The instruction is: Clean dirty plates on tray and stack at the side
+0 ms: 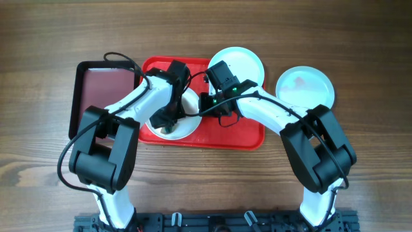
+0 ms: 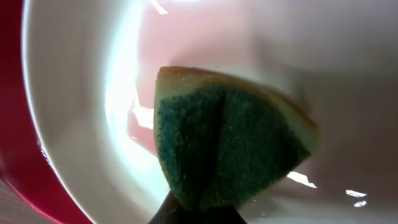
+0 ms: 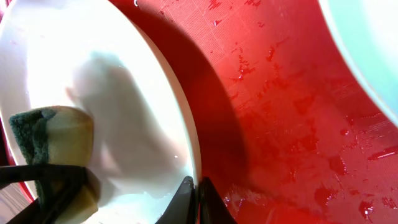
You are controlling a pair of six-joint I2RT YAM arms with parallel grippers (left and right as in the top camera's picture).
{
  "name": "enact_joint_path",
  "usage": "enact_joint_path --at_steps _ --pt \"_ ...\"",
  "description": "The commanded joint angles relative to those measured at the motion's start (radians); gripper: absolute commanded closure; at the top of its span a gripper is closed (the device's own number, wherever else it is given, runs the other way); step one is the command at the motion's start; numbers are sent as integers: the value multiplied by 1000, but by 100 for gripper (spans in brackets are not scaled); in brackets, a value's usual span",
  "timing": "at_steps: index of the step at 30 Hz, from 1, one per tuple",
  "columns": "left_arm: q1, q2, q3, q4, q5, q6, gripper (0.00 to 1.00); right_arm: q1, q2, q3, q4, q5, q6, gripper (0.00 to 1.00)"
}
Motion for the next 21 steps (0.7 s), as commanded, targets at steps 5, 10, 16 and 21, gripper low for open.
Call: enact_joint_path --at_steps 5,10,16,21 --pt "27 112 -87 151 -72 425 96 -14 12 14 -13 45 -6 96" --pt "54 112 -87 281 -267 414 96 -14 12 14 -13 46 -6 96" --pt "84 112 -87 351 -222 244 96 -14 12 14 -13 50 -6 96" --pt "85 112 -87 441 302 463 96 -14 12 14 -12 49 -6 96"
